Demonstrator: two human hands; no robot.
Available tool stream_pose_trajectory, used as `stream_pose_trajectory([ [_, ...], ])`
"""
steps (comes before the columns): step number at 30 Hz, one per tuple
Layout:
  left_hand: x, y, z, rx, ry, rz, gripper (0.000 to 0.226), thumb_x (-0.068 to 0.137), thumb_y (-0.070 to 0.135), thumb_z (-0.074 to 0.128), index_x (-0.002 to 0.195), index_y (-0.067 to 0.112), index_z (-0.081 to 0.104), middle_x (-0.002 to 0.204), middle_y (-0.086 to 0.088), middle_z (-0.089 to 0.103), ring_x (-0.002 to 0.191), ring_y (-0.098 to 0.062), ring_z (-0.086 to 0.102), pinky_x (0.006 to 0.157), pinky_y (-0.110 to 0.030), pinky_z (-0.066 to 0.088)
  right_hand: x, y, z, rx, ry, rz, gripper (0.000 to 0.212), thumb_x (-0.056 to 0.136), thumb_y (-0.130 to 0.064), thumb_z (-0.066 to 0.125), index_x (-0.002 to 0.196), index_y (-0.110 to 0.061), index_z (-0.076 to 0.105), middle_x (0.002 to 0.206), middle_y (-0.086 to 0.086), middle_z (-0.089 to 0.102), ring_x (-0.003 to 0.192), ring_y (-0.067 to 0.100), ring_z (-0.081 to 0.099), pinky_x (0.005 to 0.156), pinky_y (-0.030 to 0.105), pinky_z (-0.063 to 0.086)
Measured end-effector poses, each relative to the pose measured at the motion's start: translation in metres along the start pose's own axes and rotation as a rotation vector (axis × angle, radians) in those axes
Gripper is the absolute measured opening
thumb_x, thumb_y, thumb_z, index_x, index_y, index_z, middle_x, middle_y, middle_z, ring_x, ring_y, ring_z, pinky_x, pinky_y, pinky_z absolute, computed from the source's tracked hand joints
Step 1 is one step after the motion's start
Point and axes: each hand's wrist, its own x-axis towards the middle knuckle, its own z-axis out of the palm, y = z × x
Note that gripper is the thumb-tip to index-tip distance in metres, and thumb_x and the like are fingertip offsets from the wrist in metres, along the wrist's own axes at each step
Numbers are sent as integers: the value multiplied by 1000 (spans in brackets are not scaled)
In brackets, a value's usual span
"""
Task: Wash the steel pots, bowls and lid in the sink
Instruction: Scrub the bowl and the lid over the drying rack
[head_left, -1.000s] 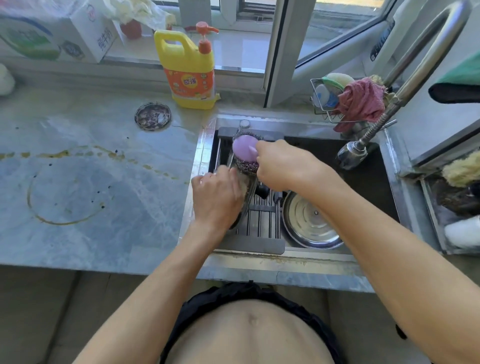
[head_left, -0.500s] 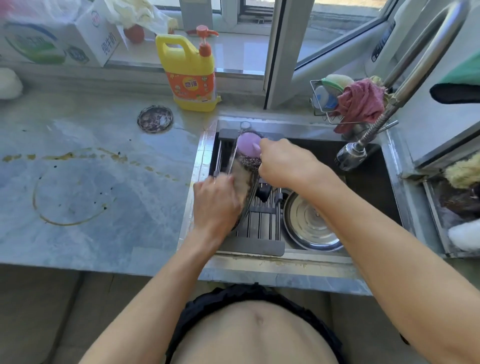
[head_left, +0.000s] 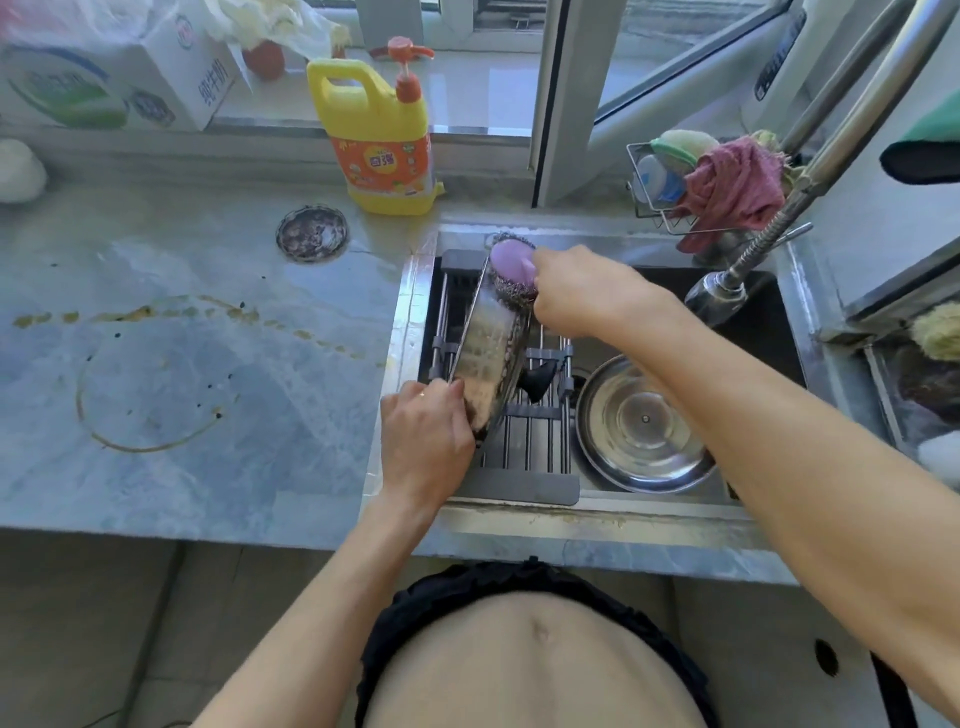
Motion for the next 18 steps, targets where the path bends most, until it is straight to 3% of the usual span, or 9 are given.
stream_pose_trajectory([
  [5, 59, 33, 5, -1, 73, -125, 41, 100, 32, 17, 78, 14, 47, 78, -20, 63, 72, -36, 48, 70, -37, 17, -16, -14, 14, -9, 12, -66, 32, 104, -21, 32, 131, -9, 44, 94, 8, 44, 81, 30, 48, 69, 37, 36],
  [8, 17, 15, -3, 26, -4, -9, 41, 98, 31, 22, 72, 17, 50, 63, -2, 49, 60, -30, 43, 68, -35, 14, 4, -7, 11, -36, 44, -12, 35, 105, -22, 30, 134, -9, 44, 117, 15, 56, 99, 36, 56, 74, 37, 37],
  [10, -7, -2, -13, 51, -60, 22, 32, 97, 27, 25, 68, 23, 39, 60, 11, 35, 59, -28, 43, 67, -35, 13, 14, 6, 11, -14, 47, 24, 33, 105, -21, 31, 132, -8, 45, 120, 16, 57, 99, 35, 56, 74, 38, 39],
  [13, 7, 7, -22, -32, -89, -151, 34, 101, 26, 32, 68, 23, 35, 61, 8, 38, 64, -28, 38, 65, -38, 18, 8, 17, 24, 95, 22, -29, 25, 104, -22, 33, 121, -8, 45, 107, 16, 56, 85, 31, 49, 71, 39, 39],
  [16, 47, 30, -24, -150, -71, -395, 23, 106, 19, 41, 86, 10, 48, 79, -6, 51, 77, -32, 42, 67, -38, 24, -10, 20, 38, 163, 2, -66, 20, 105, -27, 32, 113, -13, 43, 99, 10, 52, 86, 31, 55, 71, 40, 43],
  [18, 68, 33, -22, -228, -37, -468, 23, 104, 13, 41, 85, 6, 53, 83, -10, 54, 81, -32, 46, 67, -37, 27, -11, 24, 45, 171, 10, -75, 16, 104, -29, 33, 106, -17, 43, 100, 9, 55, 89, 32, 56, 73, 41, 46],
])
